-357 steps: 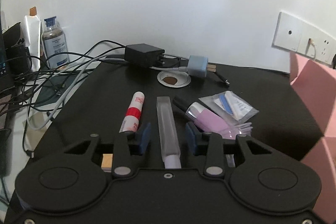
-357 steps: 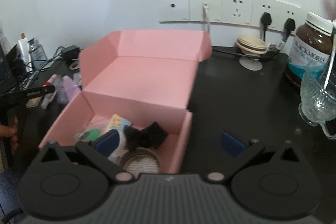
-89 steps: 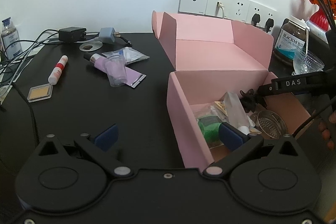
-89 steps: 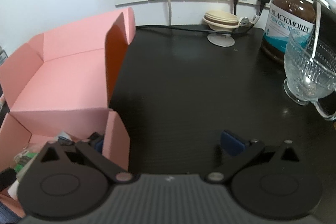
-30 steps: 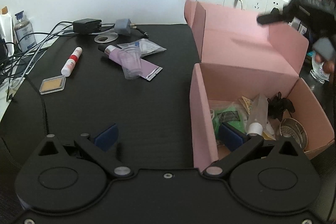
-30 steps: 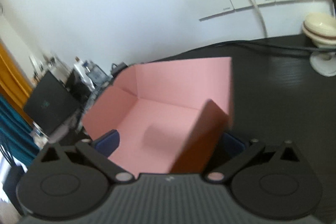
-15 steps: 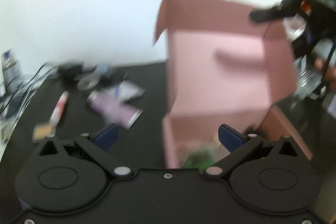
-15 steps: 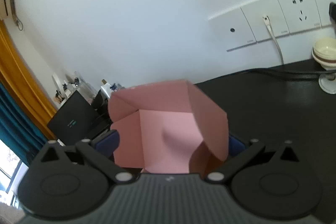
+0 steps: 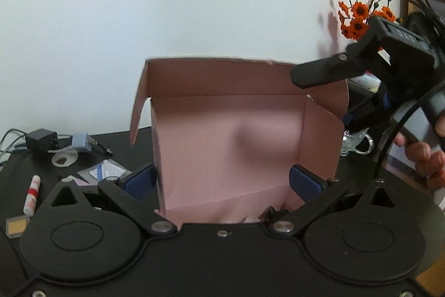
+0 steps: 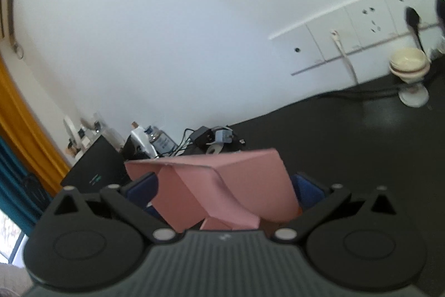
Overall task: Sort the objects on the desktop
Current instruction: 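Fold the pink box lid down over the items with the right gripper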
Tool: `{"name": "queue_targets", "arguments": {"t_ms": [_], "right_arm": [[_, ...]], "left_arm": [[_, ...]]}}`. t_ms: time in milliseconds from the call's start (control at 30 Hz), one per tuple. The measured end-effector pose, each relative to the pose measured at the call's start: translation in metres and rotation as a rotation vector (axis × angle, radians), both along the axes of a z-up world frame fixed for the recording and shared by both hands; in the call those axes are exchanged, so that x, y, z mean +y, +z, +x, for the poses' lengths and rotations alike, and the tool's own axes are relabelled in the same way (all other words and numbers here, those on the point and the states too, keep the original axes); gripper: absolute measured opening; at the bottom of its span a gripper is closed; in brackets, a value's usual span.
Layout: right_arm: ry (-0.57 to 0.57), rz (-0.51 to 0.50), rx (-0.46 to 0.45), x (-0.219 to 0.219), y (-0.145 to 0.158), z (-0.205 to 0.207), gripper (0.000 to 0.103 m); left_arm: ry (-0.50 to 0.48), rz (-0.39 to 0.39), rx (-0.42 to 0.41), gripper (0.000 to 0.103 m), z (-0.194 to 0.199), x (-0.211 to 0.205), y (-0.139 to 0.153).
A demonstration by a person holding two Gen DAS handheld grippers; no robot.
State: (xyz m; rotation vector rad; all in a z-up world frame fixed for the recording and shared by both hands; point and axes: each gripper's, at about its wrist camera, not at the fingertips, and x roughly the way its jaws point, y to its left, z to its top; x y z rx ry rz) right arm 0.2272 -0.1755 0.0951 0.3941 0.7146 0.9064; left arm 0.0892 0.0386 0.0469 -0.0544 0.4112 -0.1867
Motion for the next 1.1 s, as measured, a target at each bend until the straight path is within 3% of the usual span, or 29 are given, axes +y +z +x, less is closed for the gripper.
{"name": "queue_targets", "arguments": {"t_ms": [467,833,1100], "right_arm": [[-0.105,-0.005,0.039,0.001,-0.012,-0.039,0.102],[-0.123,-0.039,0.066,0.002,-0.028,-0.061,0.102],[-0.127,-0.075,0.087,0.002,-0.044,-0.072,0.102]], "left_arm": [[-0.067,0.01,0.027,0.103,-0.014,0.007,0.001],[-0.113,0.034,0.054,0.103,-0.027,0.007,-0.01],[-0.14,0.056,0.118,0.103,-0.037,0.008,-0.024]]}}
